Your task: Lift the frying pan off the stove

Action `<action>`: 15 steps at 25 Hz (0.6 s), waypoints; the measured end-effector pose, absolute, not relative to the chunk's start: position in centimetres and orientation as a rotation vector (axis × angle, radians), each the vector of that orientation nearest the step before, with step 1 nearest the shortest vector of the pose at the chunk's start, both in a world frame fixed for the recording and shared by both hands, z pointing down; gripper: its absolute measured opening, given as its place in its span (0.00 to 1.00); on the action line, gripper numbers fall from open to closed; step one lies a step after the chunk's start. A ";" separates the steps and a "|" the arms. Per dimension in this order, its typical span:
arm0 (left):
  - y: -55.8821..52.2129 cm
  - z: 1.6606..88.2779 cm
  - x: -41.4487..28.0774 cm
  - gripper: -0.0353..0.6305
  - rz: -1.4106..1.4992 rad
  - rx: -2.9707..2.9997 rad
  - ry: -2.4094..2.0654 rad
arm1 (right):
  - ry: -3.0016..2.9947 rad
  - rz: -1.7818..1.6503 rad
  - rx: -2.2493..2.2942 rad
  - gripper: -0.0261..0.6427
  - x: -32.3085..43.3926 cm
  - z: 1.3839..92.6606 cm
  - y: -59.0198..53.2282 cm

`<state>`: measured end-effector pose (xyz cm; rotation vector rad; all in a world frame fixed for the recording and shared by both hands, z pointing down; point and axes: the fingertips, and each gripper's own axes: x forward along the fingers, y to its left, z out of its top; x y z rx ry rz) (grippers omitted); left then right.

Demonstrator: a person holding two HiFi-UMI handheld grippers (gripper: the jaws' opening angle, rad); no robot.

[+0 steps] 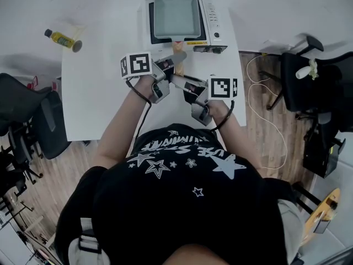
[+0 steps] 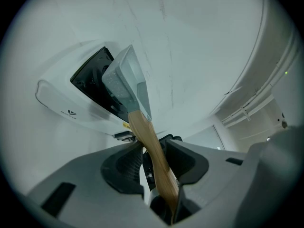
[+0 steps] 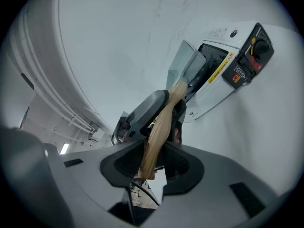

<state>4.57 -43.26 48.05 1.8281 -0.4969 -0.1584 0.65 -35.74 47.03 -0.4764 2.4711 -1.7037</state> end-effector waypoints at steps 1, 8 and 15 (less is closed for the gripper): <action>-42.5 47.6 4.3 0.29 -0.159 1.841 -0.495 | 2.482 -1.706 -0.505 0.21 0.6 47.0 -35.0; -40.2 46.3 3.7 0.29 -0.163 1.884 -0.469 | 2.498 -1.660 -0.516 0.21 -0.3 45.9 -32.7; -38.9 45.9 3.0 0.29 -0.177 1.879 -0.455 | 2.515 -1.661 -0.570 0.21 -0.5 46.0 -31.5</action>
